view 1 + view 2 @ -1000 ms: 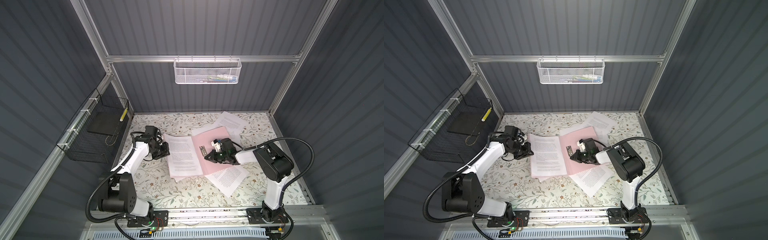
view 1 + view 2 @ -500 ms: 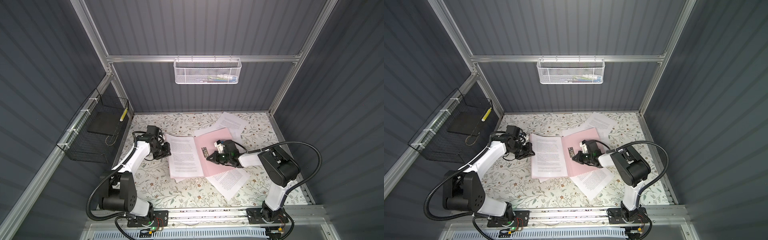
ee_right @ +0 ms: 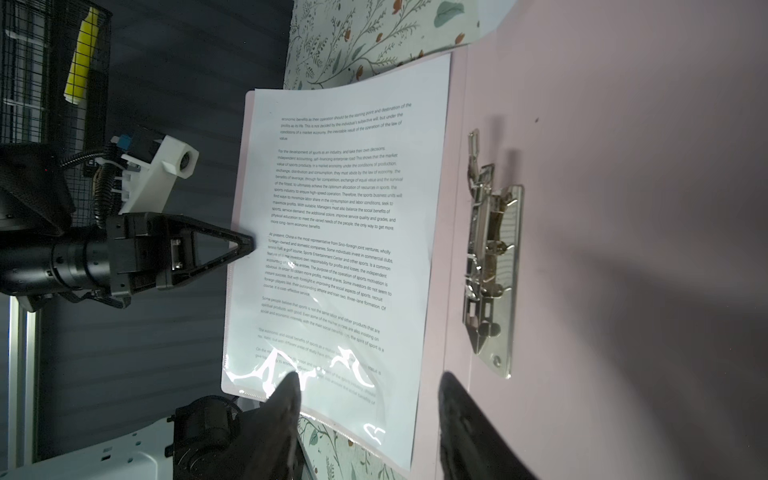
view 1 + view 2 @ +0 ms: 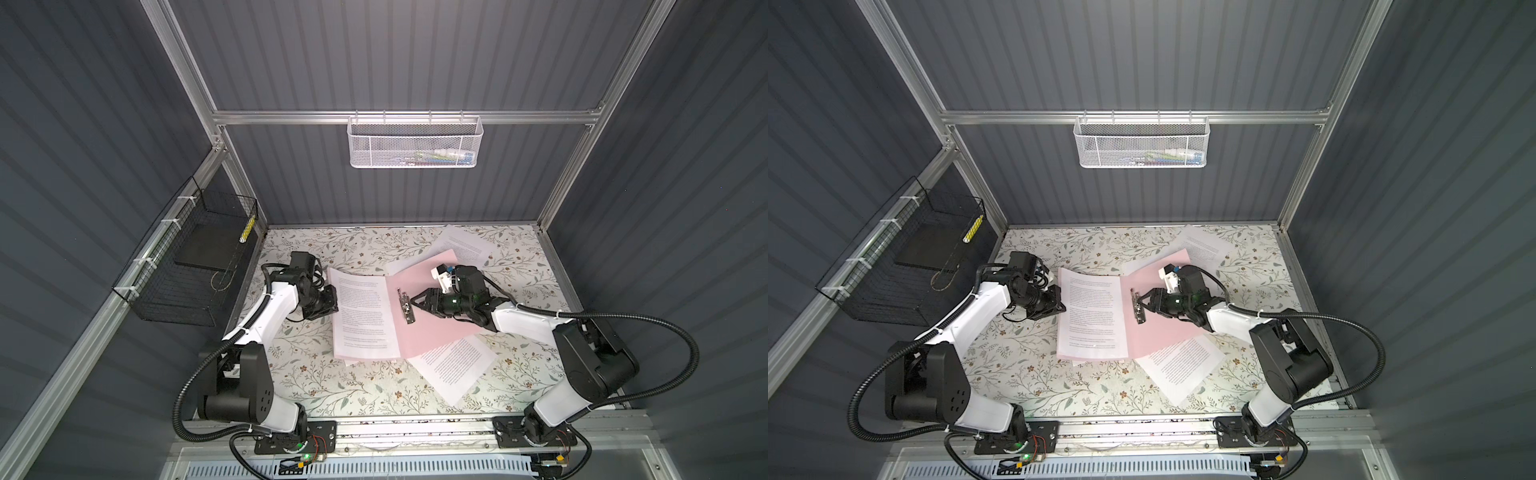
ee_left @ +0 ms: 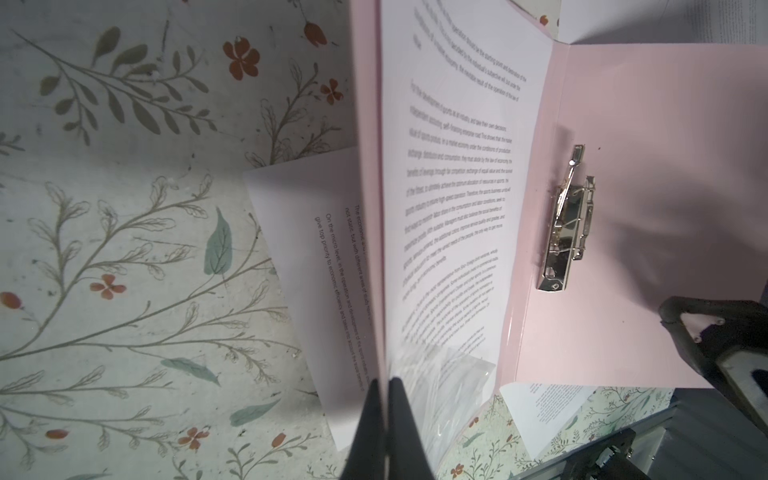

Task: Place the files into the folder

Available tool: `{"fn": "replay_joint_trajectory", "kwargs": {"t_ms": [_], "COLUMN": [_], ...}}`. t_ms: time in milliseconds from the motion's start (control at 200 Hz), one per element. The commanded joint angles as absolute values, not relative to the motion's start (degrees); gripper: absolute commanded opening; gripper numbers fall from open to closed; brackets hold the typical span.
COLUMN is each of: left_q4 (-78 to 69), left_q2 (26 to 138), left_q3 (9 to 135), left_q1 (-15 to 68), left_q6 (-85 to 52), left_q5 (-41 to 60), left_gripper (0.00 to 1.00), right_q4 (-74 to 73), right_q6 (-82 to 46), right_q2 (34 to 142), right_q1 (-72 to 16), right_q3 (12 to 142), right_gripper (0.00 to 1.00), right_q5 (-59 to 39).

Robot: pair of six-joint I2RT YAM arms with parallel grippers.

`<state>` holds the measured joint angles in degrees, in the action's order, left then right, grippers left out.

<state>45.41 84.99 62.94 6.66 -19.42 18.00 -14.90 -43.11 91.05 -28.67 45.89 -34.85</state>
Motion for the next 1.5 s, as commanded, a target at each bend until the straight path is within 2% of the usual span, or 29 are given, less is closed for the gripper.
{"fn": "replay_joint_trajectory", "kwargs": {"t_ms": [0,150,240,420,600,815,951,1076,1291,1421,1496], "left_q4": [46.53,45.15,44.74,40.07,38.91,36.47,53.48,64.0,69.83,72.18,71.64], "left_q2": [85.26,84.6,84.63,86.1,86.27,81.13,80.07,79.98,78.57,78.77,79.31], "left_q3": [63.71,65.98,67.63,69.62,76.9,83.36,90.81,90.97,88.95,88.58,86.96], "left_q1": [6.24,6.24,6.24,6.24,6.33,5.96,5.02,4.22,4.22,4.22,4.22], "left_q6": [-18.13,-18.82,-19.74,-24.67,-28.07,-35.69,-25.78,-19.31,-14.24,-12.62,-12.1], "left_q5": [19.38,27.52,30.21,39.72,45.32,51.35,40.43,30.62,19.35,6.85,4.66], "left_gripper": [0.0,0.0,0.0,0.0,0.0,0.0,0.0,0.0,0.0,0.0,0.0], "right_q4": [-9.17,-3.05,6.69,12.94,17.19,13.86,12.08,11.55,11.38,10.17,9.22], "right_q6": [-39.34,-35.28,-30.05,-29.19,-28.23,-28.44,-28.93,-28.96,-28.78,-29.56,-30.46], "right_q2": [87.4,78.43,71.68,60.43,59.62,65.07,69.32,71.71,74.66,76.95,78.92], "right_q1": [-27.64,-25.07,-23.76,-14.73,-9.66,-9.23,-9.23,-9.36,-10.12,-13.07,-13.97], "right_q3": [44.21,42.87,44.63,40.95,39.36,39.51,40.41,40.88,40.87,40.96,41.07], "right_gripper": [0.6,0.73,0.84,0.91,0.95,0.95,0.95,0.94,0.92,0.92,0.92], "right_q5": [-32.68,-31.12,-23.14,-21.06,-19.86,-20.09,-20.91,-21.52,-22.92,-22.71,-23.22]}}
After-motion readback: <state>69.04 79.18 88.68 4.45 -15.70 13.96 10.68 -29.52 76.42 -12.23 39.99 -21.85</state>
